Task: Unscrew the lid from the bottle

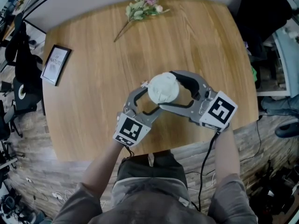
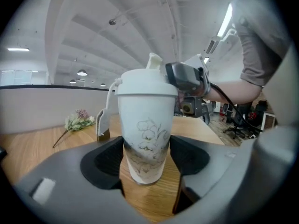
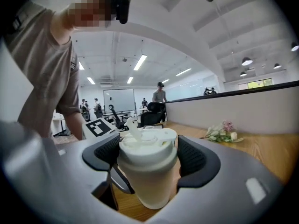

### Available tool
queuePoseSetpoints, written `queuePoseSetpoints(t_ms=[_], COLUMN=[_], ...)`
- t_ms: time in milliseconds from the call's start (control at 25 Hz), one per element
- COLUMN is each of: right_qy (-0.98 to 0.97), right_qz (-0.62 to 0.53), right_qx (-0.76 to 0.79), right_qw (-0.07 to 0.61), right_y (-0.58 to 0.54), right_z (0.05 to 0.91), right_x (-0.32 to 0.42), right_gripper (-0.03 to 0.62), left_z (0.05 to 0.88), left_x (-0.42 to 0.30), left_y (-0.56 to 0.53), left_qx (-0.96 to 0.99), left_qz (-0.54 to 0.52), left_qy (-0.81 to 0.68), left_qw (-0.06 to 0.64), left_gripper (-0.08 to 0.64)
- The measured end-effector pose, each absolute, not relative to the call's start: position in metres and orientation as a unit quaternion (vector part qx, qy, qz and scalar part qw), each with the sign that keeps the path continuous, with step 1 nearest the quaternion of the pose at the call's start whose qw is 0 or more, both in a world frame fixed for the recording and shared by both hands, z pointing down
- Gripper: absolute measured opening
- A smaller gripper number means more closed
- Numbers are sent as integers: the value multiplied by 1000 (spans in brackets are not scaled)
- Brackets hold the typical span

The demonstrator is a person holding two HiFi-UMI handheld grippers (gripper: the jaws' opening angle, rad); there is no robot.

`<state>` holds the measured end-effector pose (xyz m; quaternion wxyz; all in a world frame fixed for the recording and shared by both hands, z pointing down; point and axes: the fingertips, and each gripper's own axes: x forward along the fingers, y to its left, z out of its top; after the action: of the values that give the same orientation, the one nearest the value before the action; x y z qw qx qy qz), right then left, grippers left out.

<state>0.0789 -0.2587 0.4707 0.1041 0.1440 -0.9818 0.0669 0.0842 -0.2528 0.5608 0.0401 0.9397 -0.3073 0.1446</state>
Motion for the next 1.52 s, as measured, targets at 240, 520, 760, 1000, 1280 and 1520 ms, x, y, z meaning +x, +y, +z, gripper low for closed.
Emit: queuePoseSetpoints(t_ms=[240, 520, 760, 1000, 1280, 1520], right_qy=[-986, -965, -927, -912, -964, -988], right_qz=[80, 92, 14, 16, 35, 21], right_qx=[93, 240, 368, 404, 244, 114], right_qw=[115, 58, 66, 70, 97, 103], right_y=[-255, -256, -261, -266, -256, -251], right_z=[472, 468, 470, 479, 485, 483], right_x=[77, 76, 66, 67, 64, 66], right_gripper=[397, 478, 485, 472, 470, 470], left_z=[562, 562, 562, 562, 561, 560], left_x=[83, 82, 83, 83, 81, 83], left_y=[-251, -250, -251, -251, -249, -249], left_qx=[941, 938, 934, 933, 942, 950], left_qz=[149, 149, 140, 135, 135, 127], left_qy=[-302, -312, -328, -331, -305, -282], left_qw=[38, 41, 36, 36, 30, 33], left_gripper=[311, 310, 310, 308, 307, 305])
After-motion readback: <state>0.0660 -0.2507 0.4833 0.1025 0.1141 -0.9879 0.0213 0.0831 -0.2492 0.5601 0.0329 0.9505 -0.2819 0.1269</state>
